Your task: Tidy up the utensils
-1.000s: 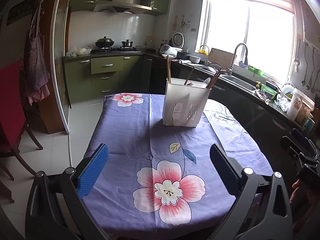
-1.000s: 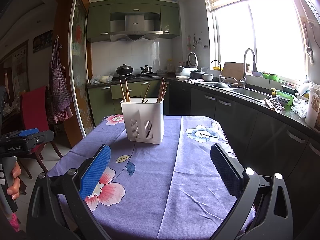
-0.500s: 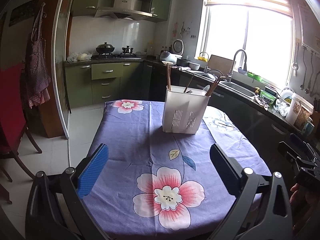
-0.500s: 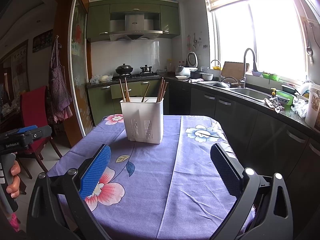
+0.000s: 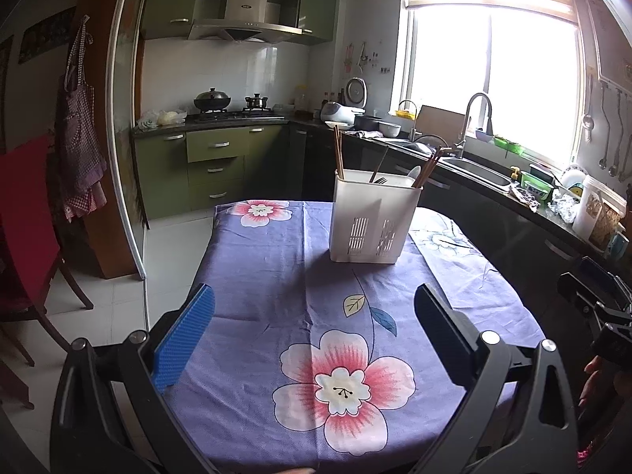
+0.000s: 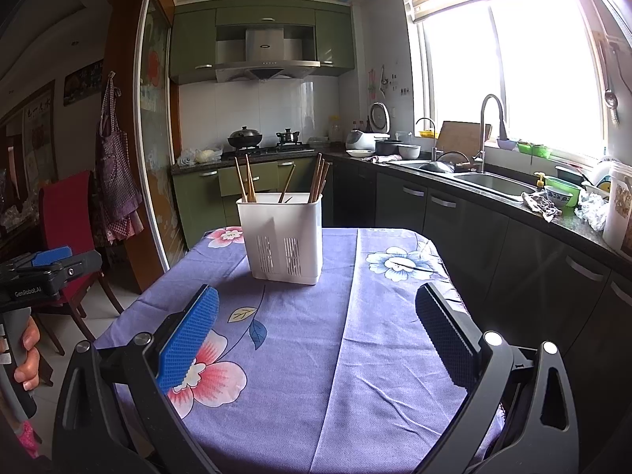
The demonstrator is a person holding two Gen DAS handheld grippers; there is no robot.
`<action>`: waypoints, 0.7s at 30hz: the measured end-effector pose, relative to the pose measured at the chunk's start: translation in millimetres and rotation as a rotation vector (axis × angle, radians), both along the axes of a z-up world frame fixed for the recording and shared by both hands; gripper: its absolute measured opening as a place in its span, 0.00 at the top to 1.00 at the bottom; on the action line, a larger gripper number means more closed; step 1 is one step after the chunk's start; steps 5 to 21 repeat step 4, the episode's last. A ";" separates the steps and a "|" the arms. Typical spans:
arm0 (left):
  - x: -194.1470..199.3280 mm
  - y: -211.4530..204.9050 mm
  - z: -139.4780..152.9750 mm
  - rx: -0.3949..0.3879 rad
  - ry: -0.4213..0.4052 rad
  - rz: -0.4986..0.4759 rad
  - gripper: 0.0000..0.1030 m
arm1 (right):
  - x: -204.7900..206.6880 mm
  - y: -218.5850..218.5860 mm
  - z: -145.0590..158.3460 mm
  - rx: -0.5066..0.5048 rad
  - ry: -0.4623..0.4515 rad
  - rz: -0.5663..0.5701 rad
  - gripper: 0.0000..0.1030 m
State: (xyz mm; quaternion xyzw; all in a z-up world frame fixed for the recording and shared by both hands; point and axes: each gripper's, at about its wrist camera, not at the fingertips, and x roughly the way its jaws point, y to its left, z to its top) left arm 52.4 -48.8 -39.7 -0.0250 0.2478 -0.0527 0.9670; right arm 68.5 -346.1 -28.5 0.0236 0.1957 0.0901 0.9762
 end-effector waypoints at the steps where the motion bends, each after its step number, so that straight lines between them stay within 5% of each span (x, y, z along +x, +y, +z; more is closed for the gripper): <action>1: 0.1 0.3 -0.1 -0.004 0.003 -0.005 0.07 | -0.1 -0.1 0.2 0.000 0.000 0.000 0.04; 21: 1.2 0.8 -1.8 -0.003 0.013 -0.005 0.07 | 0.0 0.2 0.0 0.000 0.001 -0.002 0.04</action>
